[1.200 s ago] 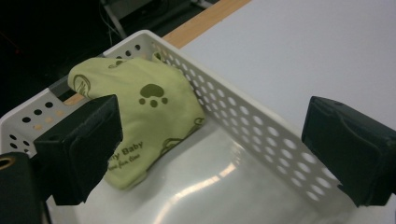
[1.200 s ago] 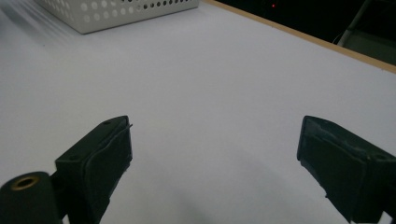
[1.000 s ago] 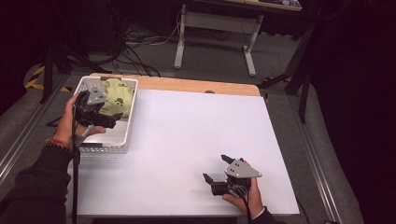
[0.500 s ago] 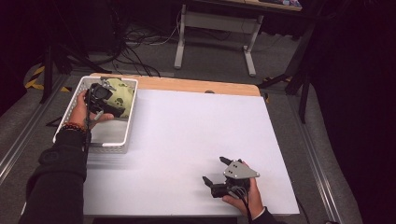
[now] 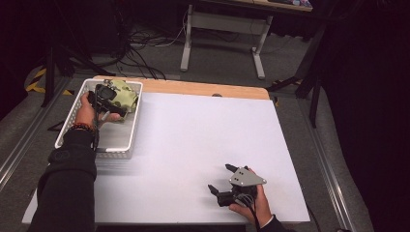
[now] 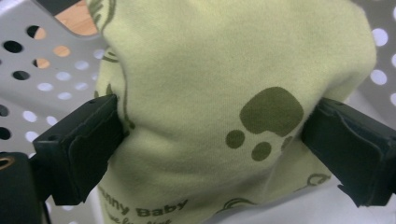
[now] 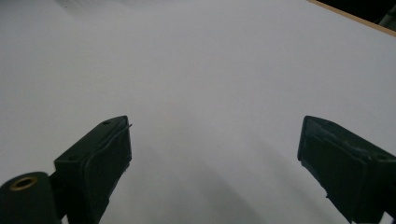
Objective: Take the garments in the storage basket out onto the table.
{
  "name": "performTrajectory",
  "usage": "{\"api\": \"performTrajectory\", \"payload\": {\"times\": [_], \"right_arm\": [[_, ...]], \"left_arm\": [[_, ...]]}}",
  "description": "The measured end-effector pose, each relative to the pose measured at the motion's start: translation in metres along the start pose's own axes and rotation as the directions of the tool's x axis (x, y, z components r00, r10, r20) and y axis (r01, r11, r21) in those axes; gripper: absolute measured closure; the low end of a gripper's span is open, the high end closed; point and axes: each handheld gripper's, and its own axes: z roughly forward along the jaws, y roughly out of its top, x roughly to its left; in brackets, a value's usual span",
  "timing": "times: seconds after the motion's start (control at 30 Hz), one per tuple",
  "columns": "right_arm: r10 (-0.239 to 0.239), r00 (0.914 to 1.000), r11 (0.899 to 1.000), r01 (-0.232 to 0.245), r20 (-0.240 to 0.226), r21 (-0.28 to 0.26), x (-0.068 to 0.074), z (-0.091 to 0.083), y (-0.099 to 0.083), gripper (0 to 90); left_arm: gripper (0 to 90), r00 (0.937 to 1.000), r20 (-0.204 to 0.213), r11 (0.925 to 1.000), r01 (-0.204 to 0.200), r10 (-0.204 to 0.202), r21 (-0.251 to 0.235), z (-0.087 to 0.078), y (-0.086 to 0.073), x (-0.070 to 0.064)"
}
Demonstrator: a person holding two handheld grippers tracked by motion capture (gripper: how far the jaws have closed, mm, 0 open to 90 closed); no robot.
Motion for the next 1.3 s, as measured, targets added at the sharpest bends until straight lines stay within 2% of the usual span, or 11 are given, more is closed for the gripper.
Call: {"api": "performTrajectory", "payload": {"times": [0.17,0.33,0.43,0.57,0.63,0.8,0.9,1.0,1.03,1.1,1.3], "right_arm": [[-0.004,1.0,1.0,0.004,-0.006,0.006,0.001,0.001,-0.001,10.7],[-0.006,0.9999,1.0,0.006,-0.009,0.009,0.001,0.001,-0.001,10.7],[-0.009,0.9999,1.0,0.009,-0.011,0.01,0.002,0.001,-0.001,10.7],[-0.01,0.9999,1.0,0.011,-0.012,0.017,0.001,0.002,-0.001,10.7],[-0.011,0.9999,1.0,0.011,-0.013,0.017,0.002,0.002,-0.001,10.7],[-0.011,0.9999,1.0,0.012,-0.012,0.019,0.002,0.002,-0.001,10.7],[-0.014,0.9998,1.0,0.014,-0.013,0.02,0.002,0.002,-0.001,10.7],[-0.017,0.9998,1.0,0.017,-0.013,0.017,0.002,0.001,0.0,10.7],[-0.017,0.9998,1.0,0.018,-0.011,0.016,0.002,0.001,0.0,10.7],[-0.016,0.9999,1.0,0.016,-0.006,0.011,0.002,0.001,0.0,10.7],[-0.016,0.9999,1.0,0.016,0.001,-0.002,0.001,-0.002,0.001,10.8]], "left_arm": [[18.5,0.9993,-0.02,0.9979,-0.031,0.032,0.058,0.004,0.001,-0.005],[42.5,0.9928,-0.071,0.9924,-0.091,0.097,0.082,0.004,0.004,-0.011],[54.8,0.9913,-0.084,0.9919,-0.095,0.102,0.085,0.002,0.004,-0.01],[63.6,0.9901,-0.095,0.9923,-0.096,0.103,0.078,0.0,0.003,-0.008],[65.5,0.9902,-0.096,0.9928,-0.095,0.102,0.073,-0.001,0.002,-0.008],[67.7,0.9862,-0.136,0.9951,-0.09,0.095,0.042,-0.009,0.002,-0.008],[68.3,0.986,-0.139,0.9957,-0.091,0.092,0.017,-0.015,0.002,-0.008],[68.4,0.9822,-0.159,0.9949,-0.101,0.099,0.001,-0.023,0.001,-0.011],[68.4,0.9844,-0.147,0.9951,-0.099,0.096,-0.01,-0.026,0.001,-0.011],[68.4,0.9834,-0.153,0.9942,-0.103,0.098,-0.029,-0.032,0.001,-0.013],[68.4,0.9888,-0.127,0.9916,-0.091,0.079,-0.092,-0.049,-0.004,-0.015]]}}
